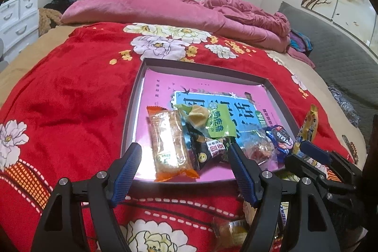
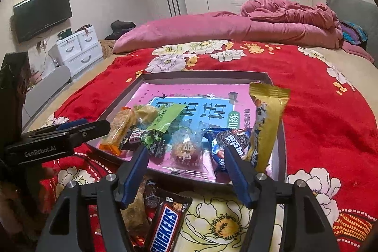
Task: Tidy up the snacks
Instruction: 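Withdraw both tools from the tray toward the remaining snacks, then move left tool to the clear pastry bag while right tool approaches the Snickers bar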
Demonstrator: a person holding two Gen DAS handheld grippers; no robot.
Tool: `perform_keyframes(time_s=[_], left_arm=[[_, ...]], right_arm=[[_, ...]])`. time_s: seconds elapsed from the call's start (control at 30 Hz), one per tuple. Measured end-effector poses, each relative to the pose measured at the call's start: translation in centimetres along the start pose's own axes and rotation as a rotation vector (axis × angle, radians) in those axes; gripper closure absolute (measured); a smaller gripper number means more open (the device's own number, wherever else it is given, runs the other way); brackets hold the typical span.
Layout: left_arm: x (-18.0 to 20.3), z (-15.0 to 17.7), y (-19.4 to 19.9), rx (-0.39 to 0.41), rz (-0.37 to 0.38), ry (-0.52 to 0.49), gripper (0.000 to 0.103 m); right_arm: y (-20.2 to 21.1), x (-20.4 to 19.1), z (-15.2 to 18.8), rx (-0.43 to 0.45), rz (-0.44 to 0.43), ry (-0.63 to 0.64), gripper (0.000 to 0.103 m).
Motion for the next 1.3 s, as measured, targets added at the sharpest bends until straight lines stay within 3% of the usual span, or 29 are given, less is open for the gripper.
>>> perform_keyframes(time_s=[0.47, 1.3], left_arm=[[1.2, 1.3, 0.9, -0.019, 0.026, -0.038, 0.027], [3.3, 3.6, 1.3, -0.09, 0.095, -0.084, 0.027]], right_arm=[[0.9, 1.7, 0.6, -0.013, 0.031, -0.051, 0.037], [1.7, -0.3, 2.4, -0.066, 0.015, -0.007, 0.037]])
Point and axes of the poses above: each gripper's, at about its wrist camera, not at the fingertips, and y roughly against the way its jaws point, x to its right, z to its underside, the point moved 5 cm from there along -y, roughly the way its jaws point, and after that the axes turned 4 degrees about y, right-handed, at the moved point
